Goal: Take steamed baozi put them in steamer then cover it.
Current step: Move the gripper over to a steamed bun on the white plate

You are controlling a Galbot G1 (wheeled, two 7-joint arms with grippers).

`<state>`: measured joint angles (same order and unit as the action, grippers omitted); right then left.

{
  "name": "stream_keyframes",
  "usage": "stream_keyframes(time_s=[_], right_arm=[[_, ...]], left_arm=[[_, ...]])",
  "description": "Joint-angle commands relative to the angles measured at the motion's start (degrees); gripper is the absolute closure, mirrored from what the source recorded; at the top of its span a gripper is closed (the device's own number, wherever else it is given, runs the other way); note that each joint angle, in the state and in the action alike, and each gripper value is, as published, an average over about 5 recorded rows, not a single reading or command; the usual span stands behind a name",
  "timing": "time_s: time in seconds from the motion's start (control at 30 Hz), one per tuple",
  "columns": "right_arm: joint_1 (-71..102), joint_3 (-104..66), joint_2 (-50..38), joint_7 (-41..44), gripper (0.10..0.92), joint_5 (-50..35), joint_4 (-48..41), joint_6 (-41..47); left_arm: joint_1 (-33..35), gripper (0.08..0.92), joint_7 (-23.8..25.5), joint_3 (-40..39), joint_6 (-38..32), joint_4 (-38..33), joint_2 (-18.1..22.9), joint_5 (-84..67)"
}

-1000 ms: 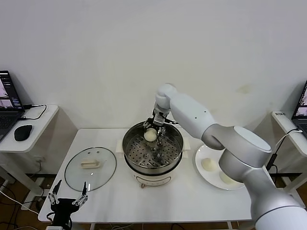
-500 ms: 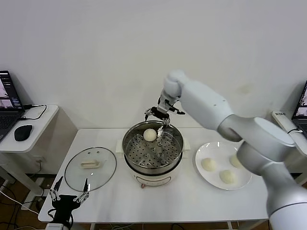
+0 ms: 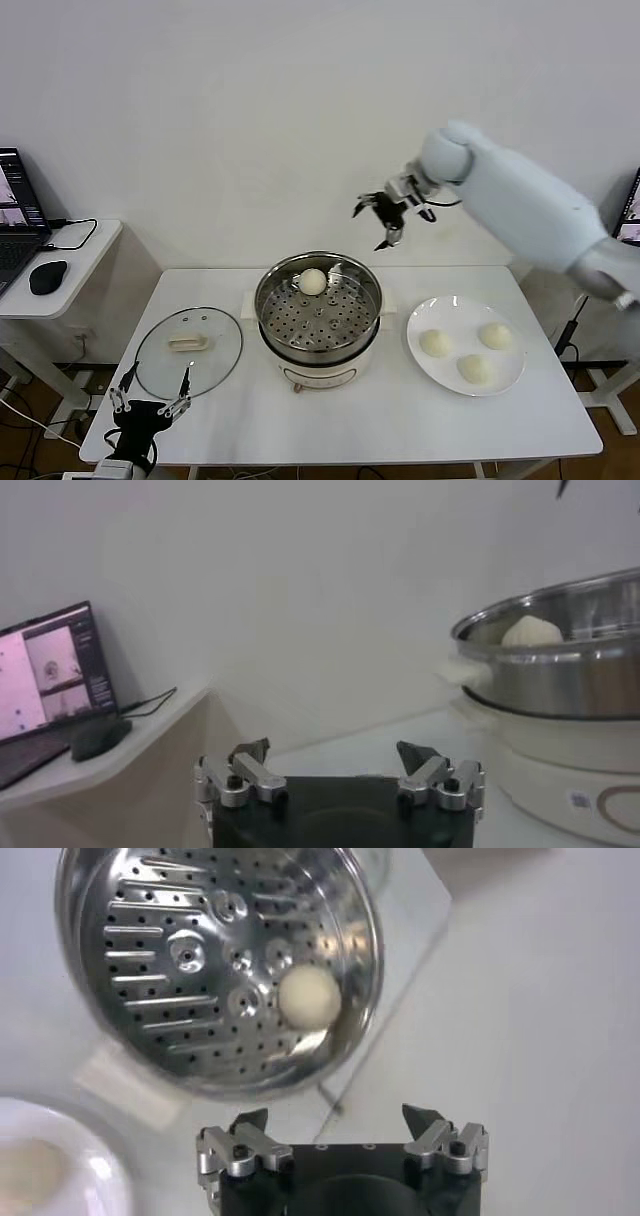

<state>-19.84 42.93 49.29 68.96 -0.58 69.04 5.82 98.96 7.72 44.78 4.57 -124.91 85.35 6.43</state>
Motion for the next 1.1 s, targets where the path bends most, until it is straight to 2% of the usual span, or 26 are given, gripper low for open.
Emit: stream_keyframes(time_s=[0.03, 0.33, 0.67, 1.1], right_arm=[[5.31, -2.03, -13.53, 2.03, 0.203, -3.22, 8.9, 16.88], [18.41, -6.55, -16.35, 0.76, 0.202, 4.73, 10.02, 13.3], [26.8, -10.26, -9.17, -3.12, 0.202, 11.0, 5.53, 11.55], [28.33, -11.19, -3.94, -2.36, 0.203, 15.26, 0.81, 10.29]], left_arm=[[-0.68, 0.177, 1.64, -0.51, 2.53, -0.54, -0.91, -0.79], [-0.33, 0.177, 0.32, -0.41, 2.91, -0.32, -0.44, -1.22], [0.69, 0.177, 0.84, 0.13, 2.8, -0.63, -0.42, -0.2], [0.78, 0.177, 0.46, 0.52, 2.46, 0.75, -0.35, 0.03]])
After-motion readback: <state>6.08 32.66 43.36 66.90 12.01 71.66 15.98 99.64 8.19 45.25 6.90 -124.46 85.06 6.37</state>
